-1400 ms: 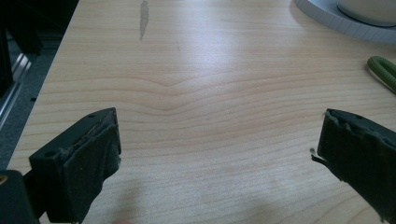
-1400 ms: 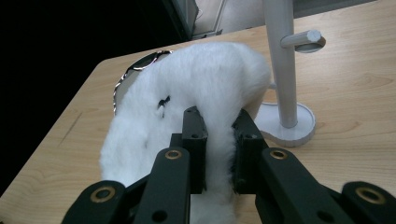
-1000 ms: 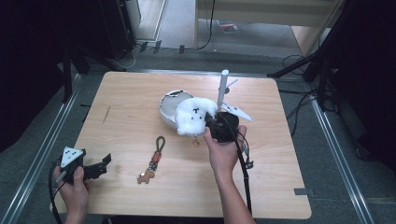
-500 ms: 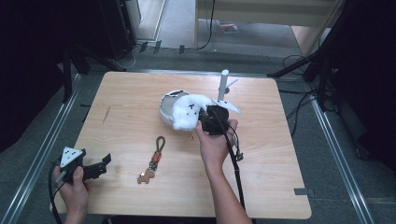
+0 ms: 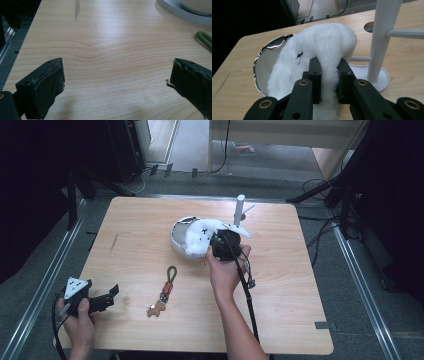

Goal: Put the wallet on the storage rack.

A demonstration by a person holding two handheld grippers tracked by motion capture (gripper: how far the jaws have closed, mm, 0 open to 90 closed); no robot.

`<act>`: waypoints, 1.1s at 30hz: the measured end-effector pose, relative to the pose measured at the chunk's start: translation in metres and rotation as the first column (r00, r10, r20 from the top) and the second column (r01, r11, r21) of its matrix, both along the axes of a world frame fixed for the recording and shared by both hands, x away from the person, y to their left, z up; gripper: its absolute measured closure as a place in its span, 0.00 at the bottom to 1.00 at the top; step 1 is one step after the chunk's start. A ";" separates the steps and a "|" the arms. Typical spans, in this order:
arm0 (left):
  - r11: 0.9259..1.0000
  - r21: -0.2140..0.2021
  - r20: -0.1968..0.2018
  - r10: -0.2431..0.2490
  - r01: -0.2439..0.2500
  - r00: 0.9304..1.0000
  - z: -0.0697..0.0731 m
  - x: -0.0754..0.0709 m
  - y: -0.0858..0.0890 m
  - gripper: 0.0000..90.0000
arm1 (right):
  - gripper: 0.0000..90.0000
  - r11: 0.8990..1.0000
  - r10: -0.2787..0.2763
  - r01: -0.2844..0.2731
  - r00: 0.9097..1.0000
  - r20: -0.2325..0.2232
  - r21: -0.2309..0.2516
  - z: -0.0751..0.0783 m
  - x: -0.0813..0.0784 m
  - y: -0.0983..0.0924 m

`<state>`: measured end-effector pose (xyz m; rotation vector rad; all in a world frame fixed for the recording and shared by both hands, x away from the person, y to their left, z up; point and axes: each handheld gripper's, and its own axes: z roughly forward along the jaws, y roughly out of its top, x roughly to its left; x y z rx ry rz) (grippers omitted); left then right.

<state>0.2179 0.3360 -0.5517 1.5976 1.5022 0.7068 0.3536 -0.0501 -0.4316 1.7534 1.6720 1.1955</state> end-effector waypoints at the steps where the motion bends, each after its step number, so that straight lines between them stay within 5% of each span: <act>1: 1.000 0.000 0.000 0.000 0.000 1.000 0.000 0.000 0.000 0.00 | 0.87 1.000 -0.003 0.003 1.000 0.004 -0.008 0.000 0.001 0.001; 26: 1.000 -0.003 -0.001 -0.002 0.002 1.000 0.000 0.000 0.000 0.00 | 0.83 0.995 -0.062 0.062 0.998 0.003 -0.074 -0.004 0.016 0.029; 33: 1.000 -0.004 -0.001 -0.002 0.002 1.000 0.000 0.000 0.000 0.00 | 0.69 1.000 -0.002 0.002 0.999 0.037 -0.004 0.000 0.017 0.024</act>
